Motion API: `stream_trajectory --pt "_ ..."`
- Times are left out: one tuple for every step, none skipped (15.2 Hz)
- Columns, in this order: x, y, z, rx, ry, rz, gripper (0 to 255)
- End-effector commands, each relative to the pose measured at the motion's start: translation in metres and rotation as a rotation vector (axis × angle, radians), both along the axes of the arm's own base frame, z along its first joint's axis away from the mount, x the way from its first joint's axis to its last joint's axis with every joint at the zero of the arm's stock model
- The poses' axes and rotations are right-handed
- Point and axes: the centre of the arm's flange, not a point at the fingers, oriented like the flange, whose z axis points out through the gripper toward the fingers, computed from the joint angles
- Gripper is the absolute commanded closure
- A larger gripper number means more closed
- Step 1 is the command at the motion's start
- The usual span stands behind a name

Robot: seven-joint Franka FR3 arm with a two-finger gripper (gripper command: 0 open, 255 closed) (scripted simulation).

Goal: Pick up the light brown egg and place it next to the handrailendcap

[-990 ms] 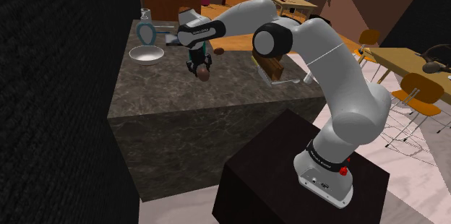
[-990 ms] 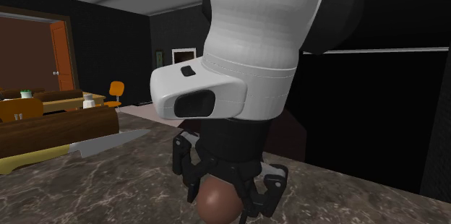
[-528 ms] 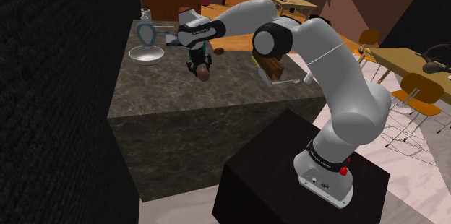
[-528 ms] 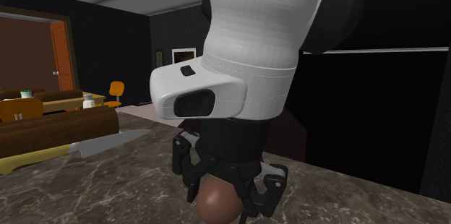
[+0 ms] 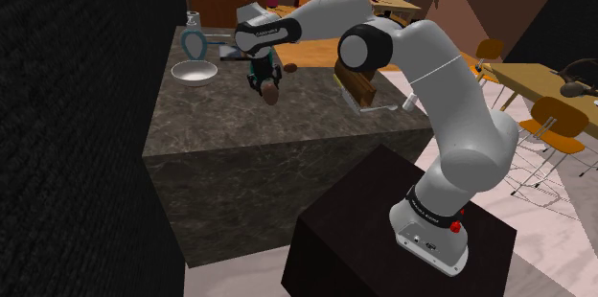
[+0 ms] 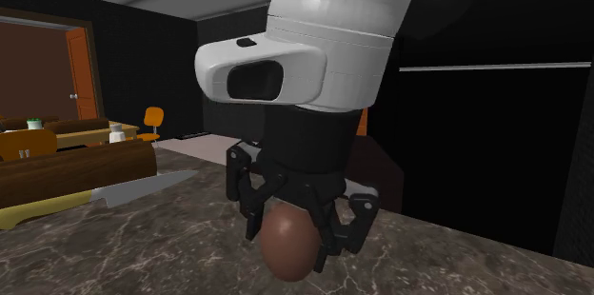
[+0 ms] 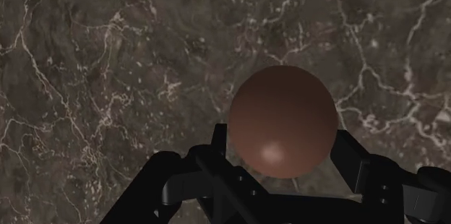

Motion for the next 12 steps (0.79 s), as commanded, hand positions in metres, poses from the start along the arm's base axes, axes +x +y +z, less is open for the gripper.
stream_trajectory --pt "0.0 0.0 0.009 0.0 0.0 0.0 255" --pt "0.001 0.0 0.015 0.0 0.0 0.0 255" --pt "0.0 0.0 0.02 0.0 0.0 0.0 255" --pt "0.001 0.0 0.025 0.0 0.0 0.0 255" --pt "0.0 0.0 0.031 0.0 0.0 0.0 255" --pt "0.0 0.0 0.036 0.0 0.0 0.0 255" --pt "0.001 0.0 0.041 0.0 0.0 0.0 255" --pt "0.0 0.0 0.046 0.0 0.0 0.0 255" --pt "0.001 0.0 0.052 0.0 0.0 0.0 255" --pt "0.0 0.0 0.057 0.0 0.0 0.0 255" --pt "0.001 0.0 0.062 0.0 0.0 0.0 255" --pt "0.001 0.0 0.067 0.0 0.0 0.0 255"
